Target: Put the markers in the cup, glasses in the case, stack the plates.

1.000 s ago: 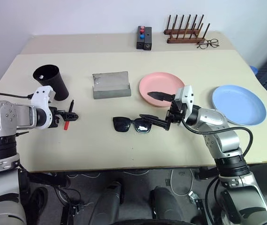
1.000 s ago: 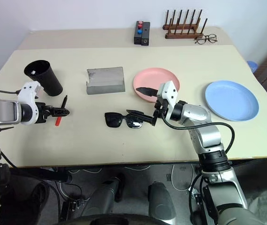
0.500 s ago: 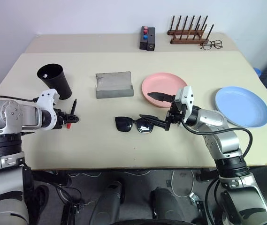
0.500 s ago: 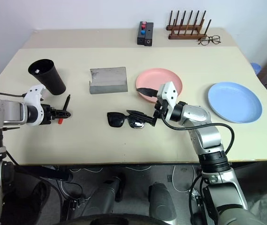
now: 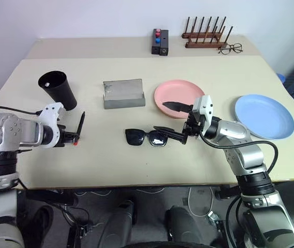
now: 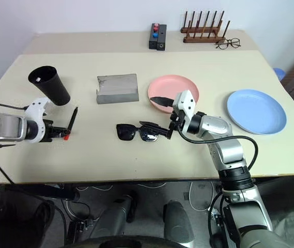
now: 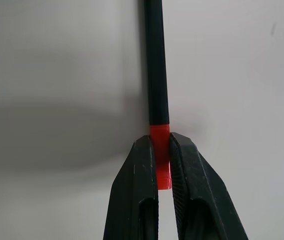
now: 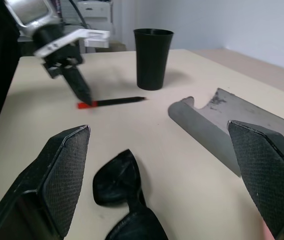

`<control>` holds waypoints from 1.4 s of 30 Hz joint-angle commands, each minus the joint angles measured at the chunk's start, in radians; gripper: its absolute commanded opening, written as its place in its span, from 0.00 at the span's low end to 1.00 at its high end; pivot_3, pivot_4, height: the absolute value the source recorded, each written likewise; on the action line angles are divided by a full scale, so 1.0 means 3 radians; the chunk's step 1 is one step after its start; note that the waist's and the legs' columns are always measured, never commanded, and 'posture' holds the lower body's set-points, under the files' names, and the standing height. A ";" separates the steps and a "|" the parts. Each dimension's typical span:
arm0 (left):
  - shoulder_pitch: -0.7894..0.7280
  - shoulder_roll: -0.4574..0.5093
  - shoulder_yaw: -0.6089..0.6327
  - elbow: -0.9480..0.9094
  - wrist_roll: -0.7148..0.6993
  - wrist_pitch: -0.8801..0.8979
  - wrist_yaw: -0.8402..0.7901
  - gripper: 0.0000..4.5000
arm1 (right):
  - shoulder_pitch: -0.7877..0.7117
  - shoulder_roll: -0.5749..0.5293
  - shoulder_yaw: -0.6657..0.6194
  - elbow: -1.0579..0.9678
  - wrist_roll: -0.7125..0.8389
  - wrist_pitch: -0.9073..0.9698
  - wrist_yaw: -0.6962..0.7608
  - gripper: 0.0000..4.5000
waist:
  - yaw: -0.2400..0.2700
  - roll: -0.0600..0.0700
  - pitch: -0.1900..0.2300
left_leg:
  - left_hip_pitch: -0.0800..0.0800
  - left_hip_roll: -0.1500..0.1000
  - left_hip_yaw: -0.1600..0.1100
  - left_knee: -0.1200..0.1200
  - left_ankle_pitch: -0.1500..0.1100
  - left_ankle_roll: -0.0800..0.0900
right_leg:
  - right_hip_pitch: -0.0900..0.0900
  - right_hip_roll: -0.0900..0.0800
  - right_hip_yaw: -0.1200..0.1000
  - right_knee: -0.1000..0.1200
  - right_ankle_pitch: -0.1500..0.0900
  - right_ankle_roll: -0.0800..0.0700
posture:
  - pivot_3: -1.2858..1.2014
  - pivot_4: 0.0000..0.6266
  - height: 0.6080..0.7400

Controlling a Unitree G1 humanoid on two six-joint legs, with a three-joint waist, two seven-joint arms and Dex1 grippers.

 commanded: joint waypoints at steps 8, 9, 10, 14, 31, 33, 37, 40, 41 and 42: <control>0.0732 0.0959 0.0213 -0.0641 -0.0387 0.0028 -0.0402 0.01 | -0.0018 0.0031 -0.0010 -0.0052 -0.0011 -0.0115 0.0020 1.00 | 0.0029 0.0001 0.0001 | 0.0001 -0.0001 -0.0001 -0.0001 -0.0006 -0.0009 | -0.0005 -0.0004 -0.0001 -0.0008 -0.0001 -0.0003 | 0.52 0.24 1.00; 0.0788 0.0963 0.0258 -0.0648 -0.0348 0.0028 -0.0405 0.01 | -0.0019 0.0033 -0.0007 -0.0051 -0.0012 -0.0116 0.0021 1.00 | 0.0033 0.0001 0.0001 | 0.0001 -0.0001 -0.0001 -0.0002 -0.0006 -0.0009 | -0.0005 -0.0005 -0.0001 -0.0008 -0.0004 -0.0009 | 0.52 0.24 1.00; 0.0854 0.0970 0.0296 -0.0657 -0.0304 -0.0005 -0.0420 0.01 | -0.0017 0.0034 -0.0004 -0.0056 -0.0012 -0.0121 0.0025 1.00 | 0.0037 0.0001 0.0001 | 0.0001 0.0000 -0.0002 -0.0002 -0.0007 -0.0009 | -0.0005 -0.0005 -0.0001 -0.0008 -0.0006 -0.0011 | 0.52 0.24 1.00; 0.0993 0.0941 0.0403 -0.0610 -0.0168 -0.0060 -0.0403 0.01 | 0.0015 0.0003 -0.0038 -0.0193 0.0168 0.0038 0.0115 1.00 | 0.0038 0.0001 0.0001 | 0.0000 0.0000 -0.0003 -0.0002 -0.0007 -0.0009 | -0.0005 -0.0005 0.0000 -0.0011 -0.0006 -0.0012 | 0.52 0.24 1.00; 0.0995 0.0785 0.0451 -0.0576 0.0144 -0.0169 -0.0447 0.63 | 0.0229 -0.0105 0.0055 -0.0600 0.0335 0.0187 0.0346 1.00 | 0.0038 0.0001 0.0001 | -0.0003 0.0000 -0.0003 -0.0007 -0.0008 -0.0009 | -0.0009 -0.0008 0.0001 -0.0016 -0.0007 -0.0015 | 0.52 0.24 1.00; 0.0906 0.0836 0.0429 -0.0493 0.0169 -0.0183 -0.0475 0.84 | 0.0229 -0.0113 0.0058 -0.0583 0.0328 0.0177 0.0347 1.00 | 0.0039 0.0001 0.0001 | -0.0003 0.0000 -0.0003 -0.0007 -0.0007 -0.0009 | -0.0009 -0.0008 0.0001 -0.0016 -0.0007 -0.0015 | 0.52 0.24 1.00; 0.0736 0.1026 0.0174 -0.0329 0.0221 -0.0385 -0.0687 0.99 | 0.0196 -0.0088 0.0058 -0.0537 0.0319 0.0168 0.0321 1.00 | 0.0041 0.0000 0.0001 | -0.0004 0.0000 -0.0003 -0.0006 -0.0007 -0.0009 | -0.0009 -0.0007 0.0000 -0.0016 -0.0007 -0.0015 | 0.52 0.24 1.00; 0.0407 0.1104 -0.0205 -0.0045 0.0318 -0.0631 -0.0946 0.99 | 0.0154 -0.0042 0.0078 -0.0493 0.0308 0.0157 0.0294 1.00 | 0.0047 0.0001 0.0001 | -0.0003 0.0000 -0.0003 -0.0007 -0.0007 -0.0009 | -0.0009 -0.0007 -0.0001 -0.0017 -0.0007 -0.0015 | 0.52 0.24 1.00; 0.0305 0.1105 -0.0321 0.0051 0.0361 -0.0690 -0.1020 0.99 | 0.0146 -0.0033 0.0084 -0.0487 0.0304 0.0156 0.0289 1.00 | 0.0048 0.0001 0.0001 | -0.0003 0.0000 -0.0003 -0.0007 -0.0007 -0.0009 | -0.0009 -0.0007 -0.0001 -0.0017 -0.0007 -0.0016 | 0.52 0.24 1.00; 0.0175 0.1089 -0.0483 0.0165 0.0447 -0.0795 -0.1095 0.99 | 0.0142 -0.0021 0.0087 -0.0483 0.0302 0.0156 0.0282 1.00 | 0.0048 0.0001 0.0001 | -0.0003 0.0000 -0.0003 -0.0007 -0.0007 -0.0009 | -0.0009 -0.0007 -0.0001 -0.0017 -0.0007 -0.0016 | 0.52 0.24 1.00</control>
